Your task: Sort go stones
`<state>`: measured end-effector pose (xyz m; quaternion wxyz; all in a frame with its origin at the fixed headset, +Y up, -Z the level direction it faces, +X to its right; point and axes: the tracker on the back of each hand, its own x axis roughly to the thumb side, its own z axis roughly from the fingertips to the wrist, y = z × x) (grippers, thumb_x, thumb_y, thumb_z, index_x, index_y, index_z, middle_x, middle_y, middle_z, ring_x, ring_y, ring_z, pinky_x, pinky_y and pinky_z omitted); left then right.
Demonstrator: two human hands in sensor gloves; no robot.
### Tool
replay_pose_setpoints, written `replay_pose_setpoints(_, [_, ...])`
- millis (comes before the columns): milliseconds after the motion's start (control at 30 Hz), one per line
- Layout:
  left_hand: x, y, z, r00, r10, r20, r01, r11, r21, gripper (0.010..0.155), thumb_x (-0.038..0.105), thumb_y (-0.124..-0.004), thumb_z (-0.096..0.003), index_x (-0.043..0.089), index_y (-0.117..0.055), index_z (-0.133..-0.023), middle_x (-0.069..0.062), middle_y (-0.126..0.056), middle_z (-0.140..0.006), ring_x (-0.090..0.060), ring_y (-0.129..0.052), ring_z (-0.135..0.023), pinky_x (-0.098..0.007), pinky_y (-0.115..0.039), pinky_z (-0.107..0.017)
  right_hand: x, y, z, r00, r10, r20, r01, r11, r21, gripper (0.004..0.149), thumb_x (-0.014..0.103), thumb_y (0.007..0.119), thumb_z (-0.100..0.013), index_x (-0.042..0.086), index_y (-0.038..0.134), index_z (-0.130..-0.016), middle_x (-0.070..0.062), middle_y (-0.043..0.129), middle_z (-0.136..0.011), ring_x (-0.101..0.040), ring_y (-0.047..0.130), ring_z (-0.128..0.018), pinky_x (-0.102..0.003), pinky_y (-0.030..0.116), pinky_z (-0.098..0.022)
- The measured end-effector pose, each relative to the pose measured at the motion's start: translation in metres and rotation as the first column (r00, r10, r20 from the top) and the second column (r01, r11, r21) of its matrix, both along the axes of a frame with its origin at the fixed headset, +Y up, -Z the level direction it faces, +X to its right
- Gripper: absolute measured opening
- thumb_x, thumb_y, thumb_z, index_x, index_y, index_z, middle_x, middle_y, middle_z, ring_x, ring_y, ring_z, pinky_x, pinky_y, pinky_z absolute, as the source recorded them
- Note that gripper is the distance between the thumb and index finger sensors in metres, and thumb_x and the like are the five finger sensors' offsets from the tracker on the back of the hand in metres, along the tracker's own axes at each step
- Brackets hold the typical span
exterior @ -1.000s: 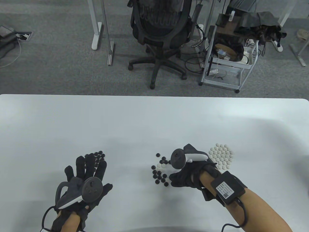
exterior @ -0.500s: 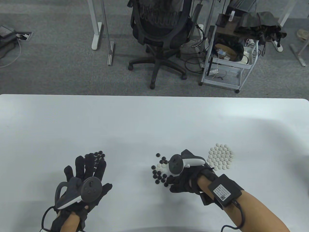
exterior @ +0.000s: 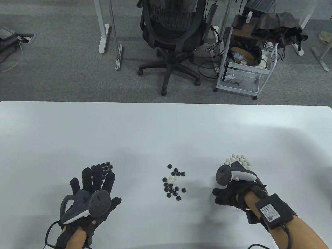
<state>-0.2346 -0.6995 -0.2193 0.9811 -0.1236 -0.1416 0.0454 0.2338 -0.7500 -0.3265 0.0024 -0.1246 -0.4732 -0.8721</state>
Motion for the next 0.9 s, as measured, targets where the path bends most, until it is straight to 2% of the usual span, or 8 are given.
replay_pose_setpoints(133, [0.0,-0.001,0.0,1.0,-0.003,-0.001,0.003,1.0,-0.007,0.077,0.052,-0.049,-0.0634,0.011,-0.015,-0.12,-0.038,0.01,-0.115,-0.062,0.013,-0.093,-0.085,-0.002,-0.055,0.015,0.0,-0.008,0.998,0.018,0.062,-0.02,0.999,0.025,0.062,0.05,0.054,-0.056,0.027,0.037,-0.111,-0.023,-0.013,-0.103,-0.055,-0.017,-0.084,-0.081,0.003,-0.053])
replay_pose_setpoints(367, [0.001,-0.001,-0.001,1.0,-0.005,0.001,0.005,1.0,-0.008,0.077,0.052,-0.049,-0.0635,0.011,-0.015,-0.119,-0.038,0.01,-0.115,-0.063,0.011,-0.094,-0.085,-0.002,-0.055,0.021,-0.002,-0.019,0.993,0.024,0.115,-0.03,0.998,0.051,0.065,0.051,0.053,-0.056,0.025,0.035,-0.112,-0.024,-0.014,-0.103,-0.055,-0.018,-0.084,-0.081,0.002,-0.053])
replay_pose_setpoints(500, [0.001,-0.001,-0.001,1.0,-0.001,-0.001,0.001,1.0,-0.008,0.077,0.052,-0.049,-0.0635,0.011,-0.015,-0.12,-0.038,0.01,-0.115,-0.063,0.011,-0.094,-0.085,-0.002,-0.055,0.021,0.005,-0.024,0.99,0.012,0.141,-0.02,0.998,0.056,0.067,0.052,0.052,-0.055,0.023,0.036,-0.113,-0.024,-0.015,-0.102,-0.055,-0.018,-0.083,-0.081,0.002,-0.053])
replay_pose_setpoints(600, [0.001,-0.001,-0.001,1.0,0.0,-0.001,0.0,1.0,-0.007,0.077,0.052,-0.049,-0.0634,0.011,-0.015,-0.119,-0.038,0.009,-0.115,-0.063,0.01,-0.094,-0.085,-0.002,-0.055,0.009,0.023,-0.03,0.978,-0.147,0.148,0.133,0.986,0.101,0.067,0.052,0.051,-0.055,0.023,0.037,-0.114,-0.025,-0.013,-0.103,-0.055,-0.017,-0.084,-0.081,0.003,-0.053])
replay_pose_setpoints(700, [0.001,-0.001,-0.001,1.0,-0.003,-0.001,0.003,1.0,-0.012,0.077,0.052,-0.049,-0.0635,0.011,-0.015,-0.12,-0.038,0.009,-0.115,-0.063,0.01,-0.094,-0.085,-0.002,-0.055,-0.01,0.031,-0.037,0.979,-0.164,0.118,0.152,0.983,0.106,0.065,0.052,0.051,-0.055,0.022,0.048,-0.113,-0.026,-0.009,-0.106,-0.055,-0.016,-0.085,-0.081,0.004,-0.054])
replay_pose_setpoints(900, [0.001,-0.001,-0.001,1.0,-0.002,-0.002,0.002,1.0,-0.004,0.077,0.052,-0.049,-0.0635,0.011,-0.015,-0.119,-0.038,0.009,-0.115,-0.063,0.011,-0.093,-0.085,-0.002,-0.055,-0.064,0.02,-0.045,0.974,-0.223,0.046,0.221,0.975,0.037,0.063,0.051,0.052,-0.055,0.021,0.061,-0.109,-0.025,-0.004,-0.108,-0.055,-0.014,-0.086,-0.081,0.005,-0.054])
